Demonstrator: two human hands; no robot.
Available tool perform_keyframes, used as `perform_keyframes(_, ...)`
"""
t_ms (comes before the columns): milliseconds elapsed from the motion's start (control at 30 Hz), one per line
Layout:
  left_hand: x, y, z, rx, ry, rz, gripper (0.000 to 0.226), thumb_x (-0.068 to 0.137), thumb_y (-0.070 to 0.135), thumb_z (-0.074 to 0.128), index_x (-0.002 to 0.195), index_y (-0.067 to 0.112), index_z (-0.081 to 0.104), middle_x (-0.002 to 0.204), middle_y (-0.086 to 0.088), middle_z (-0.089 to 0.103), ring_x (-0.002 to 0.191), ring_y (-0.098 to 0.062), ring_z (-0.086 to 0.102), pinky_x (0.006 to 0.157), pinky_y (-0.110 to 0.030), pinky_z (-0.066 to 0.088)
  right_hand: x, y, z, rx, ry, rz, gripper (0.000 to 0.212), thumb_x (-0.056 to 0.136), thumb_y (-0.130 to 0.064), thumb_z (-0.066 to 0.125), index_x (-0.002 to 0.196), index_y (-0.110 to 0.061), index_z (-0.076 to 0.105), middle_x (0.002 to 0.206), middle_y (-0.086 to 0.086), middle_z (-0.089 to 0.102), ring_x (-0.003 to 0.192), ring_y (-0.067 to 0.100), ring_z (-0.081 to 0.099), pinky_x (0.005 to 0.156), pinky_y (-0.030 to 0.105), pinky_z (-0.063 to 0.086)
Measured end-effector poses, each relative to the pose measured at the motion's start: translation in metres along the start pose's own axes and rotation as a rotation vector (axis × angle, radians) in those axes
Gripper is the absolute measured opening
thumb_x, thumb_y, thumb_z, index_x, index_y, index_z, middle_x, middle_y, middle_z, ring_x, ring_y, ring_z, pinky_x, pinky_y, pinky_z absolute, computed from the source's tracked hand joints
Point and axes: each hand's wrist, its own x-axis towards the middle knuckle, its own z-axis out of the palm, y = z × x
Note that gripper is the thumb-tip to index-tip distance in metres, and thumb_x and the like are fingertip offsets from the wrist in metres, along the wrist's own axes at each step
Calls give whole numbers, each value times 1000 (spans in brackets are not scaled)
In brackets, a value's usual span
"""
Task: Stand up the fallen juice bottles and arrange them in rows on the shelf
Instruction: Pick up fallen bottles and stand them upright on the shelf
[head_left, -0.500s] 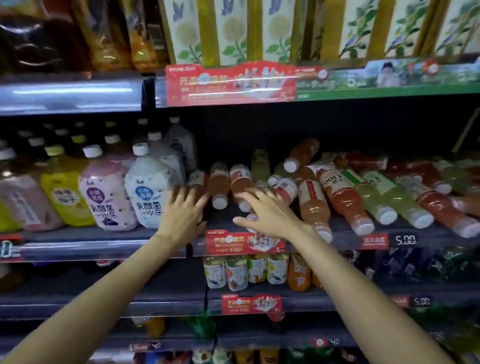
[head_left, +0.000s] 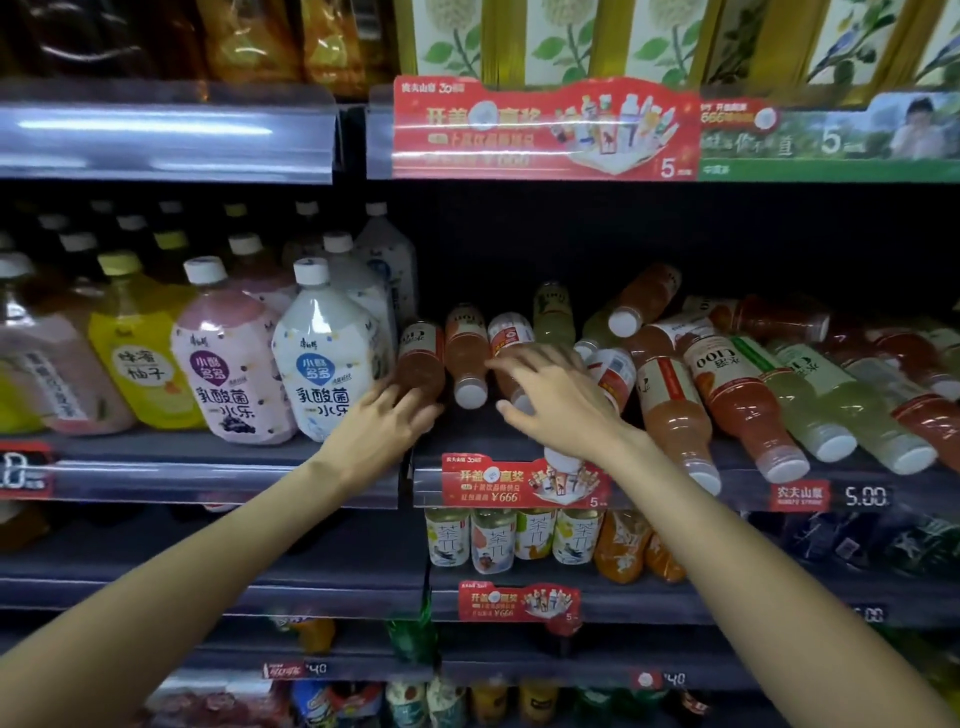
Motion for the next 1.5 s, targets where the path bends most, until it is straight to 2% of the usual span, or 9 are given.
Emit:
perform_keyframes(133,-1,-4,-12,-107,70,-110,58,69,-3,72,120,12,50,114,-15,63,89,-32,67,63,-37,57,27,-7,13,41,-119,-92,57,92,-29,52,145,-27,30,153,-4,26,142,19,15,113,44,13)
perform_keyframes(233,9,-7,-30,-121,130,-183,33,88,14,54,119,9,45,111,-18,62,76,-32,65,50,-35,51,37,-2,25,44,-220,-103,59,91,-31,55,145,-26,31,153,-3,26,143,19,14,114,47,12)
perform_keyframes(367,13,-6,-36,-168,168,-245,37,90,18,41,125,10,41,120,-19,58,81,-33,64,39,-29,37,37,9,38,38,-209,-125,57,88,-37,57,141,-27,36,148,-3,34,139,20,24,112,47,19)
perform_keyframes(633,41,-5,-40,-363,298,-433,47,95,37,38,133,11,46,123,-19,57,94,-37,62,59,-28,43,48,-1,27,450,60,-31,75,81,-36,69,144,-27,29,143,2,43,130,21,39,105,39,33)
perform_keyframes(867,67,-13,-63,-490,336,-732,50,98,42,44,135,8,47,117,-21,61,98,-40,60,76,-41,44,62,-26,29,873,-152,-16,79,72,-41,79,135,-27,33,122,-14,49,117,9,48,99,31,43)
perform_keyframes(1000,43,3,-59,-662,408,-633,64,94,34,59,147,14,31,131,-17,49,111,-26,55,87,-27,44,53,-28,29,806,-97,9,83,70,-57,73,137,-32,31,132,-4,53,118,11,52,98,35,46)
perform_keyframes(1133,13,27,-40,-650,420,-641,87,85,44,67,150,18,17,139,-9,41,123,-18,48,88,-29,51,50,-5,15,600,-261,-152,75,84,-34,68,146,-24,26,148,2,36,132,13,35,105,24,32)
perform_keyframes(1233,13,38,-30,-557,415,-717,97,77,55,68,149,20,14,139,-12,43,124,-24,46,92,-29,44,46,11,12,334,-244,-135,64,87,-21,59,145,-24,31,149,5,32,136,24,28,109,34,25)
perform_keyframes(1500,19,40,-27,-487,385,-783,100,74,29,80,150,22,15,127,-13,50,115,-21,38,85,-29,41,49,-12,25,-190,-254,-55,49,84,-50,58,129,-32,47,137,10,42,128,33,26,100,51,22)
